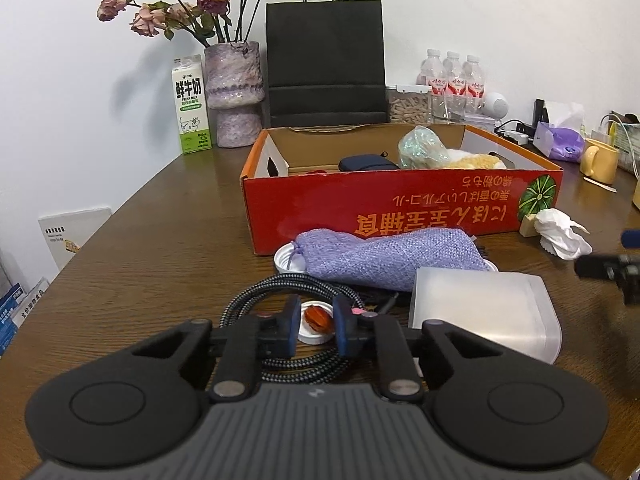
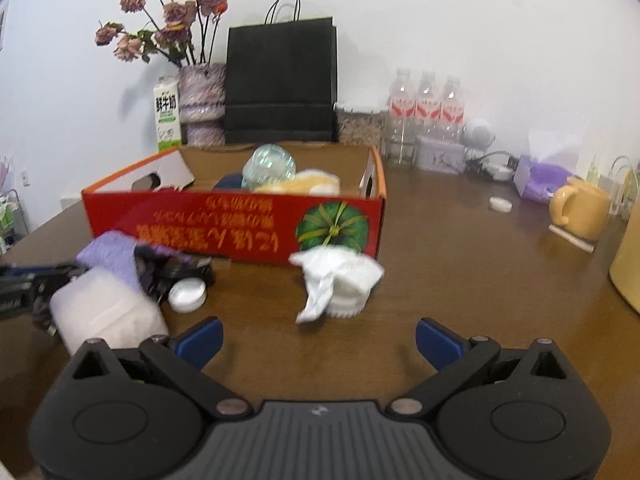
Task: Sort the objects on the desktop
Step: 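Grasp the orange-red cap with the left gripper while the right gripper grasps the white tissue, then carry the cap and tissue into the box and open both grippers, then withdraw both grippers from the box back toward the table, then grasp the black braided cable with the left gripper while the right gripper grasps the white plastic box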
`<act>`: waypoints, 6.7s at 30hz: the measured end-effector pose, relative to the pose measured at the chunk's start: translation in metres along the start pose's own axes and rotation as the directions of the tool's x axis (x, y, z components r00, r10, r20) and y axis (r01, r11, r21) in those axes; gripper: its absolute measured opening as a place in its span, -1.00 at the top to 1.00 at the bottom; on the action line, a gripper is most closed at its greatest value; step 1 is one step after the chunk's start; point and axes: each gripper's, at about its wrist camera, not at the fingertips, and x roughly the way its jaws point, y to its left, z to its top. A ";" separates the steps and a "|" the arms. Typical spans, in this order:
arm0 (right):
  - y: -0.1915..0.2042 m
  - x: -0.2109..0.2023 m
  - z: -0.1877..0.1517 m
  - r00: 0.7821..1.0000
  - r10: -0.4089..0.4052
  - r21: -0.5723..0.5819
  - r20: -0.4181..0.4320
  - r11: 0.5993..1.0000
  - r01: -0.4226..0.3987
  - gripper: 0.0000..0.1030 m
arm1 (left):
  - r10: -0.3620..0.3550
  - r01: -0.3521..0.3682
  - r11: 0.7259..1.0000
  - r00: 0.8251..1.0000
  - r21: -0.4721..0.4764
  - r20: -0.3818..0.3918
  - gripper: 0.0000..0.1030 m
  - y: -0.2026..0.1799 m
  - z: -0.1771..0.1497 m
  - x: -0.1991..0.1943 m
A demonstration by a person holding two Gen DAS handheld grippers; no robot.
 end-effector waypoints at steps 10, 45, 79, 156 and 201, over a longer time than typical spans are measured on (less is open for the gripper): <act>0.002 0.033 0.022 1.000 0.006 -0.051 -0.013 0.999 -0.007 -0.10 | -0.010 0.009 1.000 0.999 -0.019 -0.033 0.75 0.002 0.000 0.005; 0.000 -0.012 0.065 0.981 0.077 -0.007 0.180 0.997 -0.077 0.87 | 0.011 0.000 0.998 0.980 -0.055 0.201 0.78 0.007 0.065 -0.030; -0.004 0.169 0.136 0.998 0.059 0.103 0.033 0.993 -0.062 0.87 | 0.049 -0.046 0.997 0.998 -0.068 0.048 0.78 -0.003 0.132 0.153; 0.035 -0.026 0.127 0.956 0.099 -0.067 0.275 0.994 -0.083 -1.00 | 0.104 -0.056 0.987 0.939 -0.151 0.327 -1.00 0.005 0.138 -0.024; 0.143 0.014 0.009 0.996 0.000 0.076 -0.094 0.997 0.007 -1.00 | 0.090 -0.075 0.973 0.994 -0.217 0.062 -1.00 0.093 -0.022 -0.056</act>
